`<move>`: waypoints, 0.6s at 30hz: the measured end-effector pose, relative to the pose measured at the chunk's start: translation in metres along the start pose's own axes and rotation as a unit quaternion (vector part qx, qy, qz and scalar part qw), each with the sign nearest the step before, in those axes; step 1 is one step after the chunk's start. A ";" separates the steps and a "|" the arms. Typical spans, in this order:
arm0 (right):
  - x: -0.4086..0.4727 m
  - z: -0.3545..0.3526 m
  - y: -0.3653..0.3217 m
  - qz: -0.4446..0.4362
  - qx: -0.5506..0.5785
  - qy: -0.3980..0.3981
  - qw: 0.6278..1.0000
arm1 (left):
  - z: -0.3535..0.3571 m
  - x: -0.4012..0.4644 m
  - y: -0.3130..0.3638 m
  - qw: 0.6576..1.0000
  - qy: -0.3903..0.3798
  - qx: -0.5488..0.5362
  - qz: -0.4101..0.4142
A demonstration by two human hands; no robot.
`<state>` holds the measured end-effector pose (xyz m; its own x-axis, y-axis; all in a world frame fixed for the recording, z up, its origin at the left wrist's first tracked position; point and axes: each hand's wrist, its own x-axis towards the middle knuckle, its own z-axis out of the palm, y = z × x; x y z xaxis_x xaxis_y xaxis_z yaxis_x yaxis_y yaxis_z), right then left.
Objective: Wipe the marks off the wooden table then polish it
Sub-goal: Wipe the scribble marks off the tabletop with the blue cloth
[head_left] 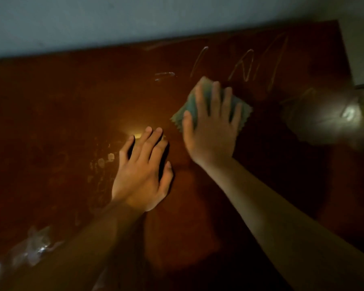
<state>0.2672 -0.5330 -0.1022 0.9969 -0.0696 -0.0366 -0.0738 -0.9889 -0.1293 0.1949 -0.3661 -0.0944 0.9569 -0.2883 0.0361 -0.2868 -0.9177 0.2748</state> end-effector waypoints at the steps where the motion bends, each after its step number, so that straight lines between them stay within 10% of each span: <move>1: -0.002 0.002 -0.003 -0.040 0.000 -0.005 0.999 | 0.000 0.000 0.000 1.000 -0.004 -0.001 -0.003; 11: 0.026 -0.007 0.036 0.025 0.003 0.001 1.000 | -0.001 0.002 0.000 1.000 -0.002 -0.017 -0.017; 18: 0.014 0.000 0.005 -0.119 -0.002 -0.004 0.993 | -0.003 0.000 0.000 1.000 -0.024 0.001 -0.020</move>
<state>0.2807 -0.5394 -0.1030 0.9858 0.1675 -0.0129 0.1644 -0.9777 -0.1307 0.1951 -0.3655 -0.0909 0.9643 -0.2639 -0.0206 -0.2485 -0.9293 0.2733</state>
